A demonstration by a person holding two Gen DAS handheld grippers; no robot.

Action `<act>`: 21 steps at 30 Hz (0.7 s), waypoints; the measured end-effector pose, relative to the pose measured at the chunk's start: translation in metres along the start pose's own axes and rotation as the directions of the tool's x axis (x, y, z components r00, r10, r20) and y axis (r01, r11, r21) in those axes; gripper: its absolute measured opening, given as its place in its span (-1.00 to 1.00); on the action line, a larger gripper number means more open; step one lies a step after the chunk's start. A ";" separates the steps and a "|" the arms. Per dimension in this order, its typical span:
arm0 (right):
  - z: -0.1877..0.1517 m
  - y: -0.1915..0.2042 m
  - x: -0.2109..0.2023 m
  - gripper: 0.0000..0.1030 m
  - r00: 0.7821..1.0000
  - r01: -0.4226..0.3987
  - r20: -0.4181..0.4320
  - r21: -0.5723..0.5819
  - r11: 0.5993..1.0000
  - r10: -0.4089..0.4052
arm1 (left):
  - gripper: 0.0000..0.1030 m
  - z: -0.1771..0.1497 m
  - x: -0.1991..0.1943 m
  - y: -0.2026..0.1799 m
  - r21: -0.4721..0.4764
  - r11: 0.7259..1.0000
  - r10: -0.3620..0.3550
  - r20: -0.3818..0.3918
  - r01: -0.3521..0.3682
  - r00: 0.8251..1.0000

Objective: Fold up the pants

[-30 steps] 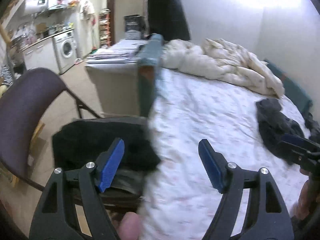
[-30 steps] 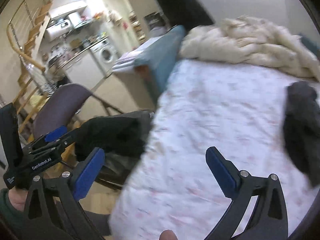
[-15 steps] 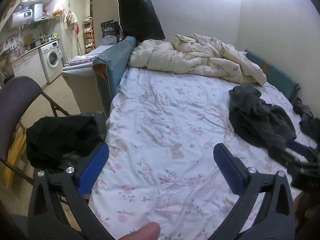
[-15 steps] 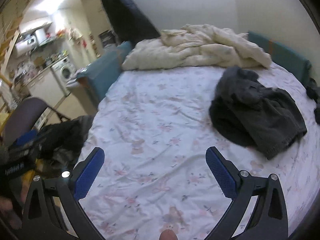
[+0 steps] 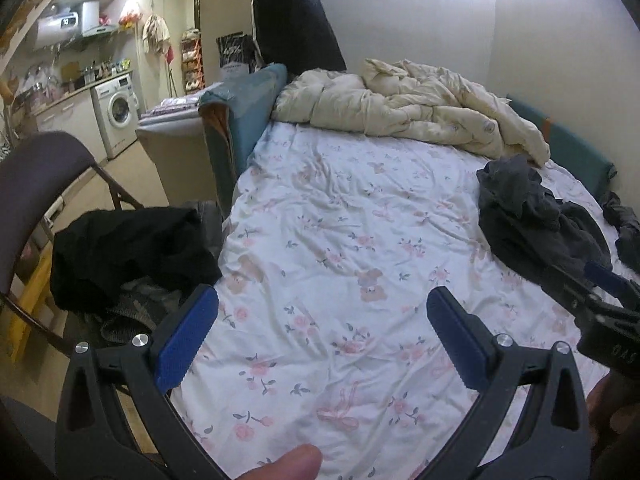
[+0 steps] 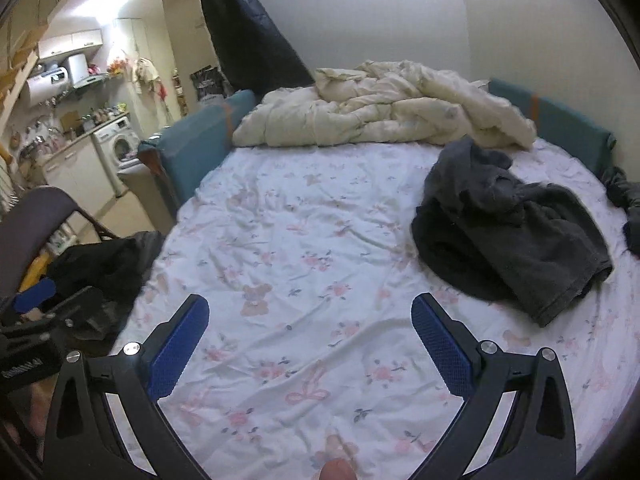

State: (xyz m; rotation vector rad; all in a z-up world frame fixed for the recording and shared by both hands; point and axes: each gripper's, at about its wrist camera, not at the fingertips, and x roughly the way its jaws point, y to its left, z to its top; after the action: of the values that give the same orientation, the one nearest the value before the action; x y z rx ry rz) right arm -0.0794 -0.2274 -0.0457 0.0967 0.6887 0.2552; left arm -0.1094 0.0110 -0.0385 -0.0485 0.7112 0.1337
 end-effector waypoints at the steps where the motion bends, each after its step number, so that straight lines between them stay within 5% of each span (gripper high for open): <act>1: -0.001 0.001 0.000 1.00 1.000 0.003 0.008 -0.002 1.000 -0.003 | 1.00 0.000 0.001 0.000 -0.006 1.000 -0.005 -0.005 0.005 1.000; 21: -0.001 0.002 0.002 1.00 1.000 -0.023 0.001 0.020 1.000 0.023 | 1.00 0.002 0.004 -0.005 -0.022 0.999 0.029 0.002 -0.029 1.000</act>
State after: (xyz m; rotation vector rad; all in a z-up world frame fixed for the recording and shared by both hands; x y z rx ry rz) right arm -0.0791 -0.2246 -0.0475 0.1242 0.6899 0.2702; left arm -0.1046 0.0063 -0.0395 -0.0587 0.7084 0.1696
